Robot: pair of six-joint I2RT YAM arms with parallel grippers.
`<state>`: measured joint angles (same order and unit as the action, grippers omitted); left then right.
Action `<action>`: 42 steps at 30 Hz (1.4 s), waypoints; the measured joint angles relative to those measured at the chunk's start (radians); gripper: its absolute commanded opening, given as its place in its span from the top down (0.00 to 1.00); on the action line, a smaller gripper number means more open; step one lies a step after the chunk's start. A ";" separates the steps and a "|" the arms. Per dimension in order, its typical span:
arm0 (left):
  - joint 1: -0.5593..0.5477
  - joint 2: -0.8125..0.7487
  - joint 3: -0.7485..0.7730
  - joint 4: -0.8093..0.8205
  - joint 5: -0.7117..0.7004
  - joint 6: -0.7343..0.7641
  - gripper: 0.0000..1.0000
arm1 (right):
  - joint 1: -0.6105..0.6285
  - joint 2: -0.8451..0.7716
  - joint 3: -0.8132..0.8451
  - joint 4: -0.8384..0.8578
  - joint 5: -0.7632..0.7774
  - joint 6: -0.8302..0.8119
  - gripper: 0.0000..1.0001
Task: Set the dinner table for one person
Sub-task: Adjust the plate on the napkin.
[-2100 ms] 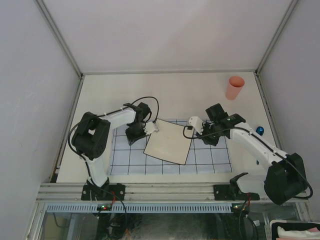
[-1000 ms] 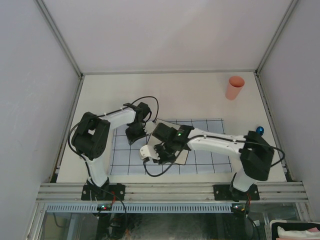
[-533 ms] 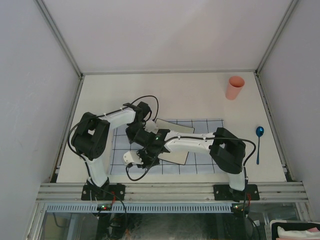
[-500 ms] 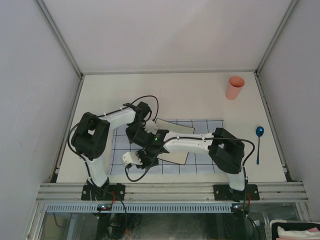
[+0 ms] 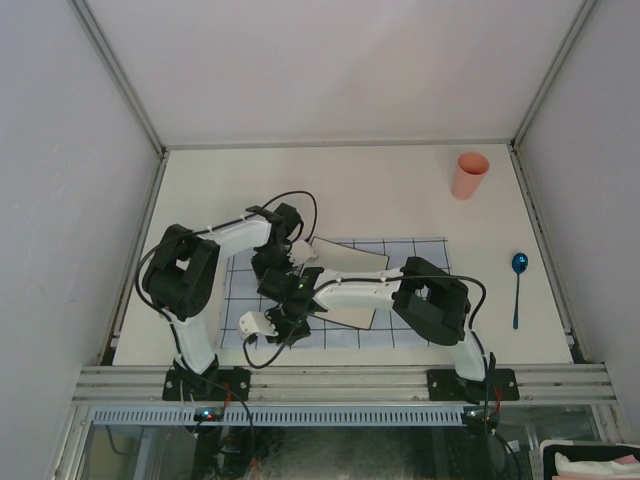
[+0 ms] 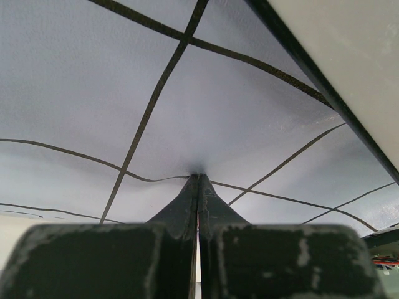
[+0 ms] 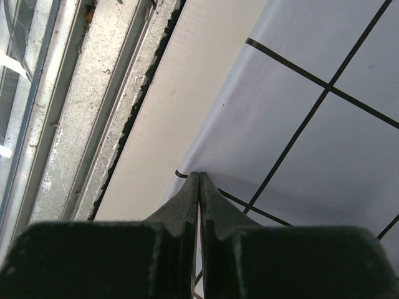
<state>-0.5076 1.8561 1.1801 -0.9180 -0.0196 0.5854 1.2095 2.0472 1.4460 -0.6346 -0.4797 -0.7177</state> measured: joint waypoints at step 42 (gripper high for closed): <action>0.000 0.110 0.124 -0.126 -0.008 0.002 1.00 | -0.051 0.076 0.085 0.004 -0.069 -0.009 1.00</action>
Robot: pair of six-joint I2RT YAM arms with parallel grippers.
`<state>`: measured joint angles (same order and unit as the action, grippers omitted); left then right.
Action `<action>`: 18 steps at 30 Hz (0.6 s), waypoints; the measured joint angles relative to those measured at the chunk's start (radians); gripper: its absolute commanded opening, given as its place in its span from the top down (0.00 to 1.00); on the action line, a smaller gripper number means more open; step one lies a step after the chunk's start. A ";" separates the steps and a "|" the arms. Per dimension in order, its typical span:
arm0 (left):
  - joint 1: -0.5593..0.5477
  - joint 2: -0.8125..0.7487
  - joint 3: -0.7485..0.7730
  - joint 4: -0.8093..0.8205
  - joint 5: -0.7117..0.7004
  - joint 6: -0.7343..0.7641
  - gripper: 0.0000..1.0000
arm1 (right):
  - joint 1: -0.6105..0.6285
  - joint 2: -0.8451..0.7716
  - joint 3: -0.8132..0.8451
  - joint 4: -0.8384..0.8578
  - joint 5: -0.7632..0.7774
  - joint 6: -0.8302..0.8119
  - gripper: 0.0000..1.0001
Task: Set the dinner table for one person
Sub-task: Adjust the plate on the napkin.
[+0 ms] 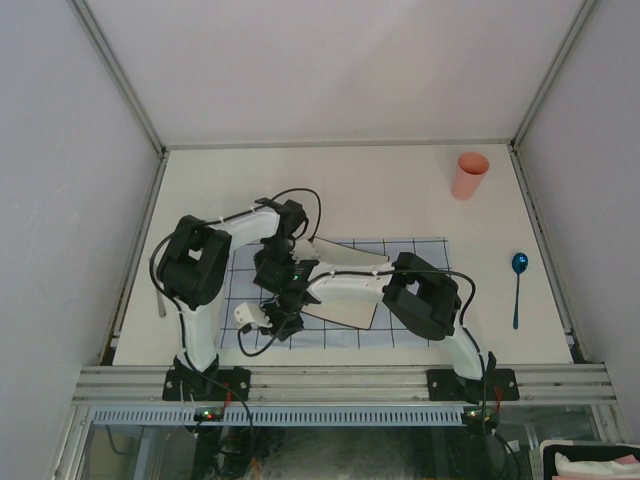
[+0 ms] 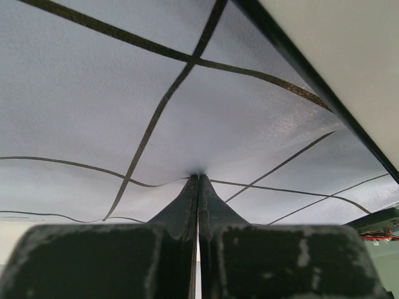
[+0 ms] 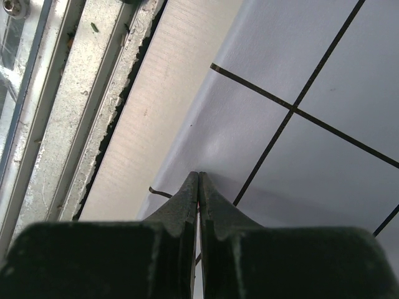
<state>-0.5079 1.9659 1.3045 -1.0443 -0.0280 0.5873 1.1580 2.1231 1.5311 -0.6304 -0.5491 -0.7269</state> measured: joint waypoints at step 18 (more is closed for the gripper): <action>0.005 0.050 0.078 -0.006 -0.031 0.025 1.00 | -0.055 0.027 0.037 0.010 -0.027 -0.021 1.00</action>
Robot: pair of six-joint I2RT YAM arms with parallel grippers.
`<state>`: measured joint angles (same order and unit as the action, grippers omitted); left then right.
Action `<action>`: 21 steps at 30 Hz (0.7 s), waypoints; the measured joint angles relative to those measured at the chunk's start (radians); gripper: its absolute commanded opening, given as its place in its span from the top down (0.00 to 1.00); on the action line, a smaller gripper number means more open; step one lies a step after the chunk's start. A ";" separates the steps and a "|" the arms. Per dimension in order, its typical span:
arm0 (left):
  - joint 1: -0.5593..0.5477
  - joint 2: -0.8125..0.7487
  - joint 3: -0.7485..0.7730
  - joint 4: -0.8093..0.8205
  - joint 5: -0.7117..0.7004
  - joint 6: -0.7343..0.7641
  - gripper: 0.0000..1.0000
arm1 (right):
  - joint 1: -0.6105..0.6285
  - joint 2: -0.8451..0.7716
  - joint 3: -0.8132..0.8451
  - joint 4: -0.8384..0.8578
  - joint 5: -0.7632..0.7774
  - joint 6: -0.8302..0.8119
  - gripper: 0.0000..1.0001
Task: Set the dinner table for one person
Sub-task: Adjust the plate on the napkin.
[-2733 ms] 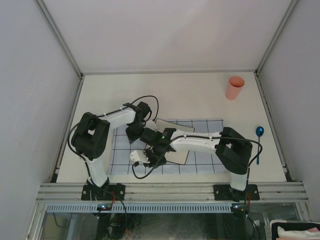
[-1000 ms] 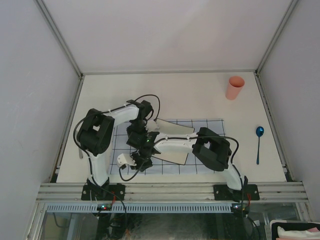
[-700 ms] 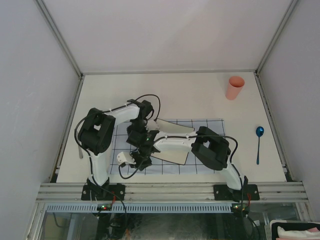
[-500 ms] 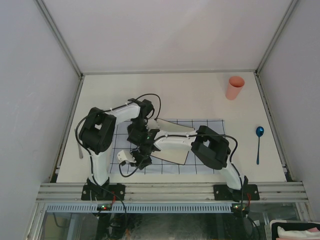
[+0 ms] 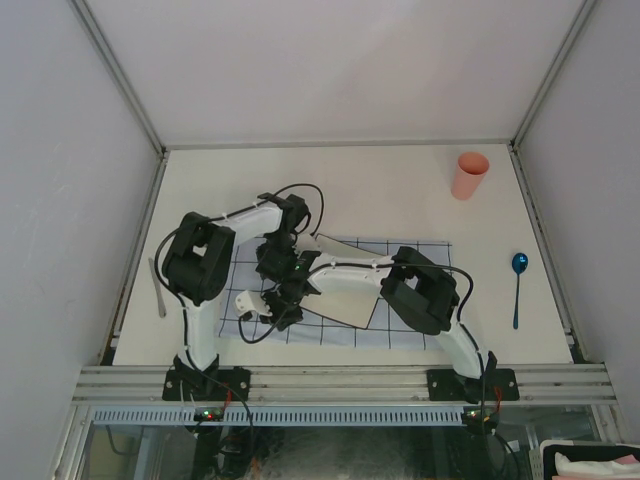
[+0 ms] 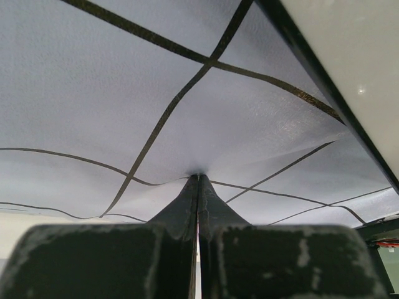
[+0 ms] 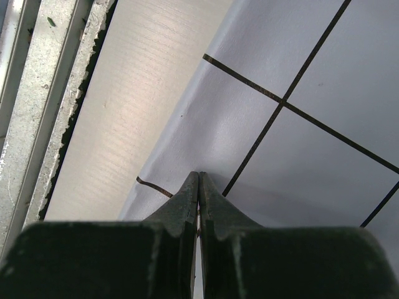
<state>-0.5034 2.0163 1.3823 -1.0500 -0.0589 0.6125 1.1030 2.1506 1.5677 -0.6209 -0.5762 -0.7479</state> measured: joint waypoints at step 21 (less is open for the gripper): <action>-0.071 -0.108 -0.158 0.156 -0.106 -0.003 1.00 | 0.061 -0.033 -0.050 0.038 0.045 0.016 1.00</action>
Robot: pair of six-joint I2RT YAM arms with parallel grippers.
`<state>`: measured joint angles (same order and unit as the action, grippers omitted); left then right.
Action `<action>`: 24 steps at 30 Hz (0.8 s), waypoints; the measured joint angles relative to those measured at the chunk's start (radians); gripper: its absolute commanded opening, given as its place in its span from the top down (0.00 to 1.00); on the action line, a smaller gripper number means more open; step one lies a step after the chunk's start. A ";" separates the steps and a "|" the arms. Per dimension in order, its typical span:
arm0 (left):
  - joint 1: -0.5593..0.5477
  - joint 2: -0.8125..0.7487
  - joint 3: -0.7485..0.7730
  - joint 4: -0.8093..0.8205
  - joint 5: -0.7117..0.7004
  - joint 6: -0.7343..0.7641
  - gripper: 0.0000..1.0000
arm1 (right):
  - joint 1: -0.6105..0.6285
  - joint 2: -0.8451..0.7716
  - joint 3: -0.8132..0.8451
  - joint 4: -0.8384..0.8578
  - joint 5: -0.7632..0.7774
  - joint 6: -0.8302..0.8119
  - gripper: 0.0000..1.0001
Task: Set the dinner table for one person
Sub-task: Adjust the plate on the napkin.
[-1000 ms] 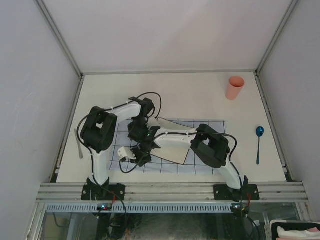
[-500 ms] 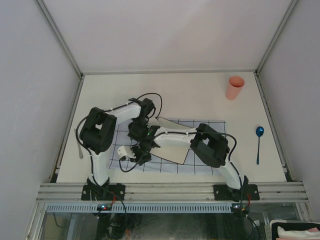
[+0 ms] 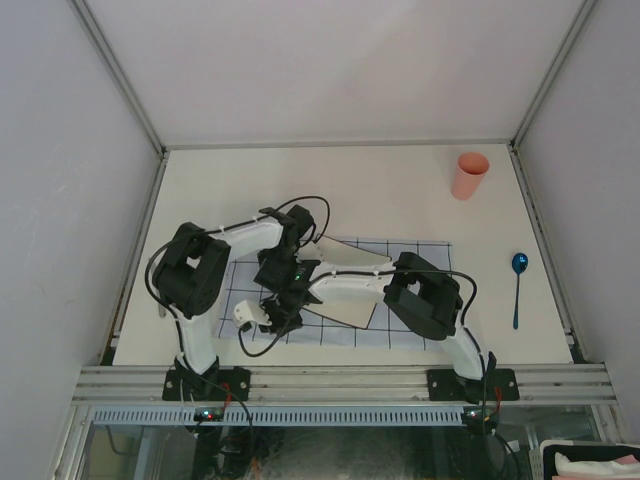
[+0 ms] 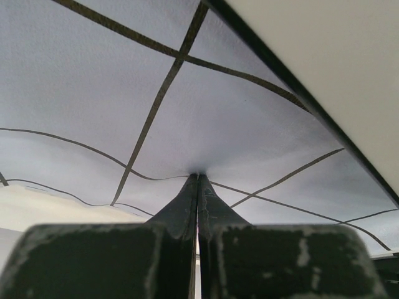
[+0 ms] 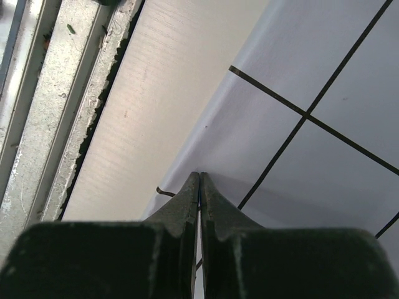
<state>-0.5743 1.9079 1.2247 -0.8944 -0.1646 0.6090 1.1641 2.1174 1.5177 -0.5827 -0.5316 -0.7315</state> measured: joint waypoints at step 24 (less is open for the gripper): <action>-0.023 -0.031 -0.026 0.037 -0.031 -0.025 0.99 | 0.012 -0.122 -0.047 -0.044 0.057 0.072 0.87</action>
<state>-0.5976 1.8774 1.1988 -0.8574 -0.1955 0.5842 1.1763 1.9949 1.4708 -0.6266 -0.4744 -0.6594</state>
